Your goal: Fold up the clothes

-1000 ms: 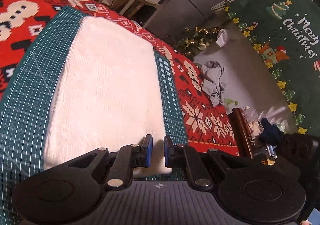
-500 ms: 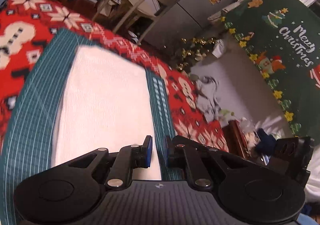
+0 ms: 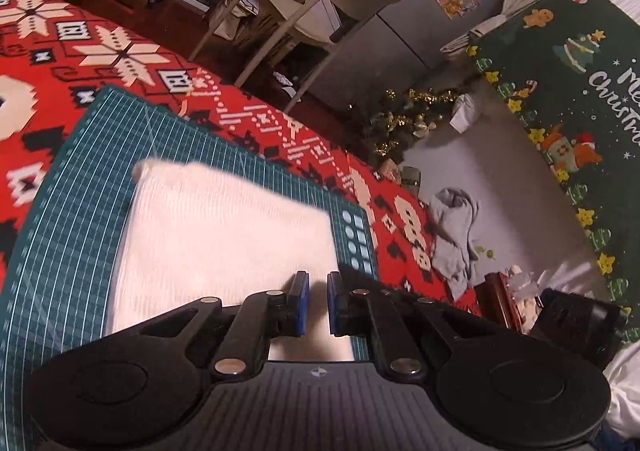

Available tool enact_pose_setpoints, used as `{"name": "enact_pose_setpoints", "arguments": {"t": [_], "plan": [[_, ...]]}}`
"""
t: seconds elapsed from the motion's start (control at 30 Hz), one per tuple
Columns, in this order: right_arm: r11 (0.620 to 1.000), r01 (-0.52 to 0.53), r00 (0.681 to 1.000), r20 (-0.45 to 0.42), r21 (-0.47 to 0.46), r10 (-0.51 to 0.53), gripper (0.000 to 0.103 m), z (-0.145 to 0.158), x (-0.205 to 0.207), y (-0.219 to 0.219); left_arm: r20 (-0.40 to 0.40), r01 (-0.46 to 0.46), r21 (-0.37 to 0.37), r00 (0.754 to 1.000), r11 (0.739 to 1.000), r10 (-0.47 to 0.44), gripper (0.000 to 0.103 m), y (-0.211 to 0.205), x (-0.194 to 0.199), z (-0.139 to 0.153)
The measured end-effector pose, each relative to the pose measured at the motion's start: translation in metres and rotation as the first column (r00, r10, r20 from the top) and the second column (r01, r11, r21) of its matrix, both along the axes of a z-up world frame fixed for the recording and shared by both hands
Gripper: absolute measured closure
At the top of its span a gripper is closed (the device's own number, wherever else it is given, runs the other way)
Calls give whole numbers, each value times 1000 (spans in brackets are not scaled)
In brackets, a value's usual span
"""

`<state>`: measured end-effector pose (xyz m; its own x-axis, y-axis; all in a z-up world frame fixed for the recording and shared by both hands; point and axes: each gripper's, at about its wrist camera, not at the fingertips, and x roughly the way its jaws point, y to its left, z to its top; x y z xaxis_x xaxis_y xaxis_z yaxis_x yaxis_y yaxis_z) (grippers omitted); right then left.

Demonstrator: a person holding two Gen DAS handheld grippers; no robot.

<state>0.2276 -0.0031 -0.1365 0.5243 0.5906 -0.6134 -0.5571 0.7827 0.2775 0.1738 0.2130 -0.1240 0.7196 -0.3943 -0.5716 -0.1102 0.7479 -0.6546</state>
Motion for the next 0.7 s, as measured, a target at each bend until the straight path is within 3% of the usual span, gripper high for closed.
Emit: {"name": "enact_pose_setpoints", "arguments": {"t": [0.17, 0.7], "plan": [[997, -71, 997, -6, -38, 71, 98, -10, -3, 2, -8, 5, 15, 1000, 1000, -5, 93, -8, 2, 0], [980, -166, 985, 24, -110, 170, 101, 18, -75, -5, -48, -7, 0, 999, 1000, 7, 93, -22, -40, 1]]}}
